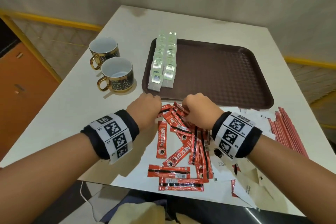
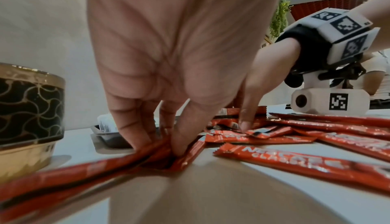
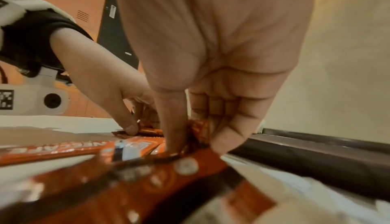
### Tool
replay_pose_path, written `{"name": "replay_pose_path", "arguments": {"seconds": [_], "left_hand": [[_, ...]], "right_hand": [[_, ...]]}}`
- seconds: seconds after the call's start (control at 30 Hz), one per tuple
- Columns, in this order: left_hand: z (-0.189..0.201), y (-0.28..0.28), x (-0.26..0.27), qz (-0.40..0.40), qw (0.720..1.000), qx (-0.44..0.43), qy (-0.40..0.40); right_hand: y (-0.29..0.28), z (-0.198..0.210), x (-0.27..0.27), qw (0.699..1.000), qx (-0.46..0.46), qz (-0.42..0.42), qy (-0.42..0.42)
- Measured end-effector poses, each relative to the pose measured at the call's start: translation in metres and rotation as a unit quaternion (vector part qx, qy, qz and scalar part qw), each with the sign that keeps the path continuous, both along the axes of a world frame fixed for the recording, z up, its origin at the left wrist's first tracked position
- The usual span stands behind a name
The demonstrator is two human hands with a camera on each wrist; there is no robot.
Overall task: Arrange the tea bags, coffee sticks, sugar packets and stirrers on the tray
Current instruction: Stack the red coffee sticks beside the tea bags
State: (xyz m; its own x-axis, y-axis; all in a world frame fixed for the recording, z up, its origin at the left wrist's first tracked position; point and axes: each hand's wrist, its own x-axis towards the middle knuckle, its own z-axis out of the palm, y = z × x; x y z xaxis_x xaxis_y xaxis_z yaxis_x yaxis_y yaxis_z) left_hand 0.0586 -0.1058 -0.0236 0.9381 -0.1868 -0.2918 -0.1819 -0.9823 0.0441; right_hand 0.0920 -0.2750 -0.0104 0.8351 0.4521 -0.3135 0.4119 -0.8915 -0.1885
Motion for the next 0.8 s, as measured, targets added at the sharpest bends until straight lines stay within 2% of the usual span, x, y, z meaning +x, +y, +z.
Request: {"name": "replay_pose_path", "arguments": {"seconds": [0.13, 0.23, 0.33, 0.43, 0.5, 0.57, 0.6, 0.63, 0.73, 0.8], "left_hand": [[-0.008, 0.0, 0.0, 0.018, 1.0, 0.02, 0.009], [-0.003, 0.003, 0.0, 0.036, 0.999, 0.014, 0.022], [0.025, 0.009, -0.004, 0.043, 0.999, -0.019, 0.012], [0.064, 0.016, -0.009, 0.062, 0.988, -0.142, -0.026], [0.082, 0.015, -0.006, 0.085, 0.95, -0.293, -0.063], [0.091, 0.003, -0.001, 0.126, 0.872, -0.471, -0.051], [0.093, -0.006, 0.001, 0.142, 0.836, -0.528, -0.043], [0.093, -0.016, 0.002, 0.154, 0.813, -0.56, -0.044], [0.089, -0.036, 0.008, 0.169, 0.774, -0.608, -0.052], [0.084, -0.041, 0.011, 0.145, 0.778, -0.61, -0.047]], "right_hand": [[-0.005, 0.007, 0.013, 0.996, 0.071, -0.039, 0.036], [-0.012, 0.023, 0.019, 0.979, 0.182, -0.082, 0.049], [-0.02, 0.039, 0.02, 0.929, 0.333, -0.147, 0.069], [-0.022, 0.054, 0.011, 0.873, 0.446, -0.176, 0.09], [-0.018, 0.062, 0.0, 0.835, 0.509, -0.175, 0.116], [-0.009, 0.066, -0.009, 0.813, 0.548, -0.167, 0.109], [-0.003, 0.067, -0.012, 0.798, 0.57, -0.169, 0.097], [0.002, 0.069, -0.013, 0.78, 0.594, -0.178, 0.083], [0.01, 0.07, -0.013, 0.739, 0.633, -0.224, 0.042], [0.011, 0.067, -0.015, 0.743, 0.627, -0.234, 0.021]]}}
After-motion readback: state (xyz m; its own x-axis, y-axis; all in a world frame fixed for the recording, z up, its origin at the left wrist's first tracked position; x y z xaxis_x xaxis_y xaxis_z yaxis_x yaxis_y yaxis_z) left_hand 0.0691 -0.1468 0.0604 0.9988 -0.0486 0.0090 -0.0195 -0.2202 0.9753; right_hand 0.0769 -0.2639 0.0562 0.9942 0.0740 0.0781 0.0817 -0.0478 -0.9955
